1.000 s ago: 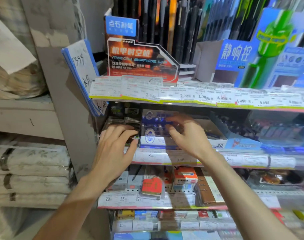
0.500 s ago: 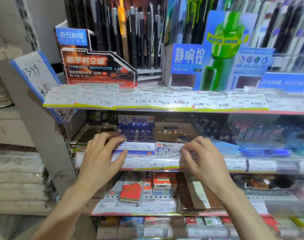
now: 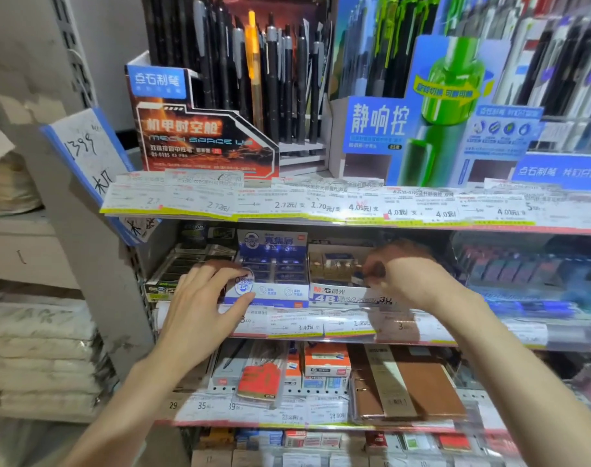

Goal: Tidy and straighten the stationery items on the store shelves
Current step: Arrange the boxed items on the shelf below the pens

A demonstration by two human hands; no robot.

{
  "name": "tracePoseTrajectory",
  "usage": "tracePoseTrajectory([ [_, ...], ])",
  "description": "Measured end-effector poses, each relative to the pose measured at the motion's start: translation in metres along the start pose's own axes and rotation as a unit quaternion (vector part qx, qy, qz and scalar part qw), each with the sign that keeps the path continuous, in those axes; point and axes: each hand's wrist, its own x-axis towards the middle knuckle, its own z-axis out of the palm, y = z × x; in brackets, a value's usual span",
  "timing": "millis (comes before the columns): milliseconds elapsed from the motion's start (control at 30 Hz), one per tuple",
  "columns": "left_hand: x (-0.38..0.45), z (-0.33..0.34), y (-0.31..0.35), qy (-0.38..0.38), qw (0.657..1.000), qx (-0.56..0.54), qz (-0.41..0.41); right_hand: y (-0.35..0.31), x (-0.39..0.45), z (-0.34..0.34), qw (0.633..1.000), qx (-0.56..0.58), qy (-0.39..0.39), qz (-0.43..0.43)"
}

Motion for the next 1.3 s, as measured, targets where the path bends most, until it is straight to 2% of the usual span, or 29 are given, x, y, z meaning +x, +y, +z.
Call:
tracePoseTrajectory([
  [100,0.000,0.000,0.000,0.002,1.000,-0.001,0.001,-0.001,0.001,-0.005,1.000,-0.016,-0.011,-0.020],
  [200,0.000,0.000,0.000,0.007,1.000,-0.003,0.000,-0.005,-0.001,-0.006,0.999,0.013,0.035,-0.020],
  [333,-0.001,0.000,0.000,0.010,1.000,-0.005,-0.008,-0.026,0.005,-0.008,0.978,0.198,0.056,-0.041],
  [433,-0.002,0.001,-0.002,0.006,1.000,-0.005,-0.012,-0.053,0.021,-0.005,0.963,0.256,0.034,-0.076],
  [667,-0.001,0.002,-0.003,-0.006,1.000,0.000,-0.023,-0.095,0.045,0.010,0.961,0.247,-0.021,-0.120],
  [1033,-0.003,0.006,-0.005,0.000,0.999,-0.020,-0.033,-0.082,0.033,0.018,0.980,0.161,-0.090,-0.079],
  [1167,-0.003,0.007,-0.004,0.004,0.999,-0.017,-0.036,-0.084,0.027,0.020,0.981,0.160,-0.080,-0.075],
  [1300,-0.003,0.008,-0.003,0.011,0.999,-0.010,-0.032,-0.078,0.023,0.018,0.973,0.211,-0.025,-0.089],
])
